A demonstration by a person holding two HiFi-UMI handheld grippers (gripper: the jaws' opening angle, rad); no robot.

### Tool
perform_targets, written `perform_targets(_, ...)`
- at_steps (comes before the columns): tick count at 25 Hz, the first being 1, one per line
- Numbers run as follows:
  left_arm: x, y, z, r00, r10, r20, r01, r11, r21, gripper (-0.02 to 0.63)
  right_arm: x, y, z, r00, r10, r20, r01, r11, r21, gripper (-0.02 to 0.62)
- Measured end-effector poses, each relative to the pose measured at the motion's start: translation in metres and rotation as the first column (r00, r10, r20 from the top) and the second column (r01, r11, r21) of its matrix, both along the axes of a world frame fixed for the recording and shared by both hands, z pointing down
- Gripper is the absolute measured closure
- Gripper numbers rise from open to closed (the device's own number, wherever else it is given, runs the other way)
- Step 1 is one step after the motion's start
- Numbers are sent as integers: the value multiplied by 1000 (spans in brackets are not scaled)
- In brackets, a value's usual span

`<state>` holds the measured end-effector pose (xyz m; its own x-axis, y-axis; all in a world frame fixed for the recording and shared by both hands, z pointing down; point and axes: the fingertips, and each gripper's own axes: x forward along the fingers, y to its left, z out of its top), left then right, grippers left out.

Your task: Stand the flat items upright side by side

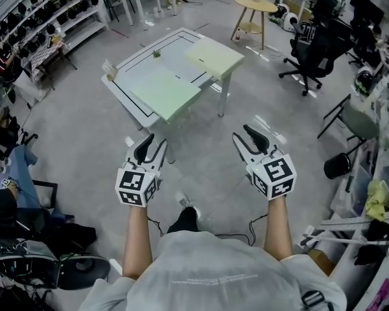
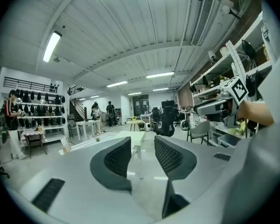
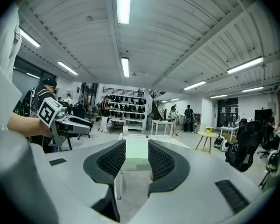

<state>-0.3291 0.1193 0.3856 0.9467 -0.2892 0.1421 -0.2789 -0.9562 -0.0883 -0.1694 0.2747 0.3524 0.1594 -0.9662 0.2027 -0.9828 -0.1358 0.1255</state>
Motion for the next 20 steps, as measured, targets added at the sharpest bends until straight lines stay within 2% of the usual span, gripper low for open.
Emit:
perform_targets(5, 29, -90, -6, 996, -25, -81, 21, 999, -48, 423, 25, -86, -8, 999, -37, -18, 36, 997, -63, 377)
perform_targets(12, 43, -194, 18, 991, -73, -115, 48, 979, -200, 413, 51, -205, -10, 996, -70, -52, 63, 991, -122, 350)
perform_targets(20, 48, -256, 59, 998, -55, -40, 40, 949, -312, 408, 66, -304, 15, 998, -69, -7, 66, 984, -166, 347)
